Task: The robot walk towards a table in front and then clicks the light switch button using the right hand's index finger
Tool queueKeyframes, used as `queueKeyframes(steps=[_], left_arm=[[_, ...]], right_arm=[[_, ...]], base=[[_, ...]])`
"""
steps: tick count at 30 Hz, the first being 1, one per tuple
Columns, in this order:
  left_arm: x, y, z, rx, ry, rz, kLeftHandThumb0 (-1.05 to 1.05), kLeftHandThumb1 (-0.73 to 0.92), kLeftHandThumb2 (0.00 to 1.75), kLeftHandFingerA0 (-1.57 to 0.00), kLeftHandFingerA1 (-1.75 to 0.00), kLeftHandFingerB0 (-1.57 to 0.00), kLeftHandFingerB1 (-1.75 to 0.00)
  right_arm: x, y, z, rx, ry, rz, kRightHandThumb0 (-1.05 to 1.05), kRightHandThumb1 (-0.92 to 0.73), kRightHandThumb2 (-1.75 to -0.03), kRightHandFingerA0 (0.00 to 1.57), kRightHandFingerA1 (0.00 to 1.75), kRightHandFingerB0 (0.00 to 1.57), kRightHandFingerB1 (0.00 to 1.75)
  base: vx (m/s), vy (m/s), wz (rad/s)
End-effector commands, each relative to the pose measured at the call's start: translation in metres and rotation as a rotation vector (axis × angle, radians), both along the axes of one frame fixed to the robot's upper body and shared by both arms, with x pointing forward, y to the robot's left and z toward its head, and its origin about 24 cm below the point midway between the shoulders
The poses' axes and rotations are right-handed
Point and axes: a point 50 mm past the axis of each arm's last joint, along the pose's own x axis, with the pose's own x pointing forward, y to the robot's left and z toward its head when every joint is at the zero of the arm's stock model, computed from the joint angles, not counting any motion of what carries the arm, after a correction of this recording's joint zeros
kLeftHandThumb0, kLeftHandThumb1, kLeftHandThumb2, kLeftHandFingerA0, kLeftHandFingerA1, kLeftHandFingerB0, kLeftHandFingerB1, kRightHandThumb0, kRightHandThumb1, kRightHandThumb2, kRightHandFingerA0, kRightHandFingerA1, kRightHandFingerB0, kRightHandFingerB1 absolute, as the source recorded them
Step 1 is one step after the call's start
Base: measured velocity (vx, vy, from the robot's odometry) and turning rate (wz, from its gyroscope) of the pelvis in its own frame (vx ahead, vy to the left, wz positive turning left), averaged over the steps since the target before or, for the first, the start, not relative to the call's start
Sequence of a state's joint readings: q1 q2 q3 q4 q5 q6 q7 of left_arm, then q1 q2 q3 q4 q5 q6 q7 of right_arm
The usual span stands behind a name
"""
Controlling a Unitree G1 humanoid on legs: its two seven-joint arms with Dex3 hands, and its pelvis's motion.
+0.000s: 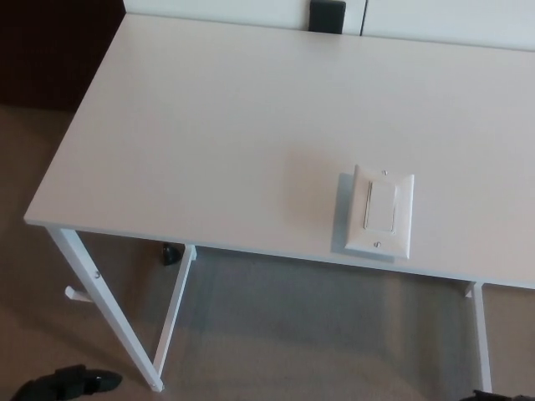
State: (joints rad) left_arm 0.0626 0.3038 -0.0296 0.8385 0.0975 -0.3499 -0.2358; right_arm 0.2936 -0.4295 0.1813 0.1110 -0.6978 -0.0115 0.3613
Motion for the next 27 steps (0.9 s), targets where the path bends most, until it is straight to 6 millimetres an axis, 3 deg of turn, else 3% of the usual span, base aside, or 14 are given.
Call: queueKeyframes(steps=[1,11,26,27], left_arm=[[0.0,0.003,0.001,0.011,0.008,-0.007,-0.26,0.26,0.48,-0.68,-0.47,-0.57,-0.43],[-0.003,0.004,0.001,0.031,0.017,-0.033,-0.27,0.26,0.48,-0.68,-0.47,-0.59,-0.43],[0.003,0.005,0.005,0.049,0.005,-0.056,-0.29,0.26,0.48,-0.69,-0.46,-0.6,-0.43],[0.01,0.004,0.008,0.052,-0.005,-0.058,-0.29,0.26,0.48,-0.69,-0.46,-0.6,-0.43]], right_arm=[[0.002,0.0,0.0,0.148,0.056,-0.084,-0.58,-0.65,-0.62,0.05,0.25,0.13,0.28],[-0.007,0.003,0.0,0.175,0.074,-0.096,-0.55,-0.65,-0.62,0.05,0.24,0.12,0.27],[-0.005,0.005,0.001,0.179,0.062,-0.079,-0.55,-0.64,-0.62,0.05,0.26,0.12,0.29],[0.001,0.005,0.003,0.177,0.046,-0.078,-0.53,-0.64,-0.62,0.06,0.25,0.13,0.3]], base=[[0.0,0.0,0.0],[0.0,0.0,0.0],[0.0,0.0,0.0],[0.0,0.0,0.0]])
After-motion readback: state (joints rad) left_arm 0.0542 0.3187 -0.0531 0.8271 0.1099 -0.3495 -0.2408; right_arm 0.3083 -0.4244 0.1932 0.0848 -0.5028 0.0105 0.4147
